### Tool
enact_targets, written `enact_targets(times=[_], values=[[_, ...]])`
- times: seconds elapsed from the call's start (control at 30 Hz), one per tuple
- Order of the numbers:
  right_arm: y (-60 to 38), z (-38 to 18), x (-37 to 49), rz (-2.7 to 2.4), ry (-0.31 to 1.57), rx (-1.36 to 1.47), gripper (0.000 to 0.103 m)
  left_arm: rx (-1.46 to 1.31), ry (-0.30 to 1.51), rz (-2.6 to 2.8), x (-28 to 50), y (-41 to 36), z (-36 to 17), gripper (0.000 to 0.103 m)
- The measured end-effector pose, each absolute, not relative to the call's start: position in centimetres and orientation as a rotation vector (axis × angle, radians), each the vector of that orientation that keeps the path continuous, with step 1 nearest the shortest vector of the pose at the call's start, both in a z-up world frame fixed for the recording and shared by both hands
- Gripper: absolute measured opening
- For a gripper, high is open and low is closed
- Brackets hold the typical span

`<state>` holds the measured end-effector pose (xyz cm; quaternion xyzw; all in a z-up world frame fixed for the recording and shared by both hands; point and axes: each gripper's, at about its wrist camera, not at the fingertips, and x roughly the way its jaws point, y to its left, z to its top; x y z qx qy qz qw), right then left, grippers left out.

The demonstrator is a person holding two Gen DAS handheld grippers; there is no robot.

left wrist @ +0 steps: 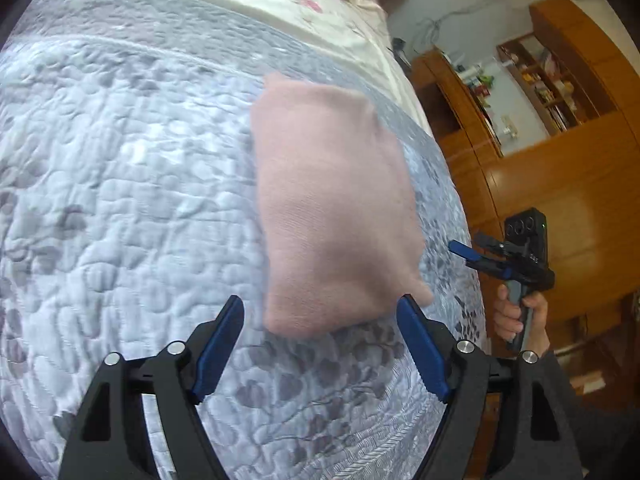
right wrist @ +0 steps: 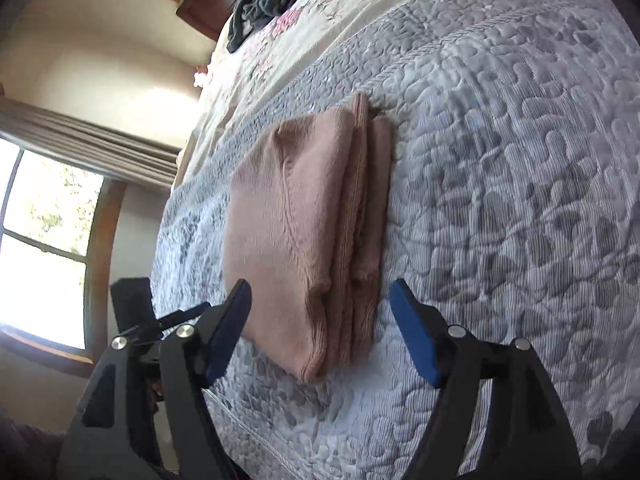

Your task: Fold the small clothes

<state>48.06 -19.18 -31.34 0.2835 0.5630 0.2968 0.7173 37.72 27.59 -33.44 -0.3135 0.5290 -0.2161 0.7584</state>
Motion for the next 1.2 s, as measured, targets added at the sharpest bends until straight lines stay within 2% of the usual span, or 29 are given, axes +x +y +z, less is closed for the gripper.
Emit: enact_targets(times=[0.07, 0.17, 0.43, 0.83, 0.93, 1.0, 1.03, 1.07, 1.17, 1.2], values=[[-18.9, -32.5, 50.9, 0.652, 1.28, 0.738, 0.084, -0.752, 1.16, -0.465, 38.5, 28.7, -34.7, 0.079], [-17.2, -34.7, 54.6, 0.663, 1.343, 0.828, 0.084, -0.795, 1.181, -0.479, 39.5, 28.7, -36.7, 0.079], [-12.3, -38.3, 58.5, 0.626, 1.427, 0.726, 0.085, -0.933, 1.199, -0.571, 41.1, 27.0, -41.2, 0.079], [-9.8, -39.2, 58.9, 0.684, 1.379, 0.699, 0.087, -0.904, 1.226, -0.701, 41.6, 23.3, -41.6, 0.079], [-9.2, -39.3, 59.0, 0.67, 1.379, 0.686, 0.075, -0.884, 1.253, -0.66, 41.6, 22.8, -41.7, 0.079], [-9.2, -39.5, 59.0, 0.667, 1.375, 0.699, 0.059, -0.852, 1.264, -0.63, 41.8, 22.3, -41.1, 0.078], [-9.2, -39.6, 59.0, 0.669, 1.371, 0.705, 0.056, -0.821, 1.275, -0.606, 41.8, 22.0, -40.9, 0.074], [-9.1, -39.6, 59.0, 0.667, 1.366, 0.713, 0.051, -0.793, 1.288, -0.58, 41.8, 21.7, -40.7, 0.063], [-9.3, -39.2, 58.6, 0.665, 1.336, 0.718, 0.046, -0.78, 1.302, -0.543, 41.8, 21.5, -39.9, 0.049], [-9.4, -39.0, 58.4, 0.665, 1.326, 0.727, 0.045, -0.764, 1.305, -0.535, 41.8, 21.3, -39.5, 0.047]])
